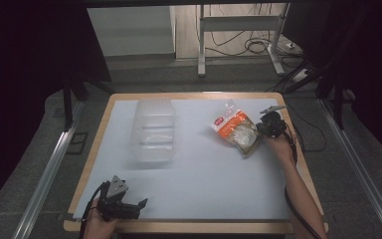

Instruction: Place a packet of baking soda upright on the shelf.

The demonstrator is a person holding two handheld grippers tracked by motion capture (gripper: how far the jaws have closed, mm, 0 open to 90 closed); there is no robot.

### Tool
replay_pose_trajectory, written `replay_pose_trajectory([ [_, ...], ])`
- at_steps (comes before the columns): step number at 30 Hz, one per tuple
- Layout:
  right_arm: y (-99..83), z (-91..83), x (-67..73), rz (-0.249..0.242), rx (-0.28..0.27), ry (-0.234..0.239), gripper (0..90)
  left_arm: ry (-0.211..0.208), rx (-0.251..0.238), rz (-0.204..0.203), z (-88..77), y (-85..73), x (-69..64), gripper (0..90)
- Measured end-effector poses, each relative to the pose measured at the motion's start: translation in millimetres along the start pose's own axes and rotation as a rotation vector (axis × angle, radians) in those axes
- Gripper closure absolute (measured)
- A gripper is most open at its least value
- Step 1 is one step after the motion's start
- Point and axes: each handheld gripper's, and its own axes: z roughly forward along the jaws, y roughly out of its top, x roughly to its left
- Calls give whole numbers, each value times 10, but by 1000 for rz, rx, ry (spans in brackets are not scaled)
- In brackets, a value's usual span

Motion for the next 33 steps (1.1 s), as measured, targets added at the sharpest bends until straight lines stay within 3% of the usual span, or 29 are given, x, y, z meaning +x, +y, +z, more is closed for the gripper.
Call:
replay_pose_trajectory([
  [3,-2,28,-13,8,11,17,874,1,2,3,3,1,-3,0],
  [4,-12,68,-23,36,26,45,894,2,4,6,5,2,-5,0],
  [8,-29,61,-33,75,33,67,897,5,8,11,8,4,-17,0],
  [17,-313,-184,129,126,5,178,898,9,20,24,22,12,-33,0],
  [20,-330,-248,203,98,27,179,898,13,25,31,25,16,-44,0],
  [22,-385,-352,354,47,41,161,898,15,23,35,24,16,-49,0],
  [33,-622,-604,625,5,39,228,898,18,32,56,36,23,-68,0],
])
